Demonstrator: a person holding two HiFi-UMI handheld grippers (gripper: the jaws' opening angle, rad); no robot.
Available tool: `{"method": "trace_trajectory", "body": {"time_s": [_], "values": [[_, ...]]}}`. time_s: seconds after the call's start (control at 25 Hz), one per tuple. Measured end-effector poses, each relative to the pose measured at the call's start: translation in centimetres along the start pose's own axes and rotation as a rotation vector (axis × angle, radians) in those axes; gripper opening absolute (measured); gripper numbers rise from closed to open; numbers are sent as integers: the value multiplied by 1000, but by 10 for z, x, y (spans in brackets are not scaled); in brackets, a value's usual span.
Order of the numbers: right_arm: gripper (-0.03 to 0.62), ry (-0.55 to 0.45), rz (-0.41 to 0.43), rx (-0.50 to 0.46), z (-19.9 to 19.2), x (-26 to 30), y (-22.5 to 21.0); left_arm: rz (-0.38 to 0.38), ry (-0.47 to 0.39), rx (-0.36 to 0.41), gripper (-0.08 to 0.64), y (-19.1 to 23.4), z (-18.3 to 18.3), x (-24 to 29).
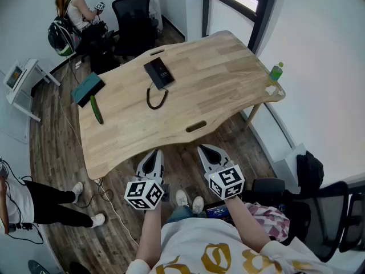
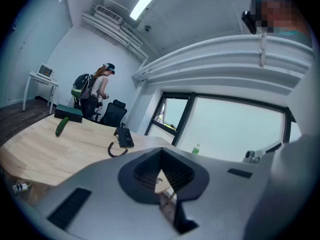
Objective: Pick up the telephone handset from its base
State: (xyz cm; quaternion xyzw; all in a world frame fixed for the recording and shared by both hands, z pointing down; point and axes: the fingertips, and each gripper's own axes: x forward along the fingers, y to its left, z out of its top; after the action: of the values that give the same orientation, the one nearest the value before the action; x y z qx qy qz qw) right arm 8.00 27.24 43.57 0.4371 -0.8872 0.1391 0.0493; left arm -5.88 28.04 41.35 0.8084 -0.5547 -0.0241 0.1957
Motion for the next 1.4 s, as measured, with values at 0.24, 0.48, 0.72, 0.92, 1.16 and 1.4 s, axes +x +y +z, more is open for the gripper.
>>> {"method": "trace_trajectory", "body": {"time_s": [0.24, 0.48, 0.72, 0.92, 1.16, 1.4], "values": [[5, -8, 2, -7, 3, -11, 5, 31, -22, -27, 6, 2, 0, -15], [5, -11, 3, -7, 5, -15, 3, 43, -55, -11, 6, 1, 7, -16], [5, -15, -1, 86, 7, -8, -15, 52, -47, 4, 6, 5, 9, -2], [5, -23, -14, 86, 15, 14, -34, 69, -56, 18, 6, 19, 19, 23], [5, 0, -37, 93, 17, 58, -71, 55, -71, -24, 6, 47, 30, 84], [5, 53, -70, 105, 24, 133, -122, 37, -66, -22, 6, 94, 49, 172]]}}
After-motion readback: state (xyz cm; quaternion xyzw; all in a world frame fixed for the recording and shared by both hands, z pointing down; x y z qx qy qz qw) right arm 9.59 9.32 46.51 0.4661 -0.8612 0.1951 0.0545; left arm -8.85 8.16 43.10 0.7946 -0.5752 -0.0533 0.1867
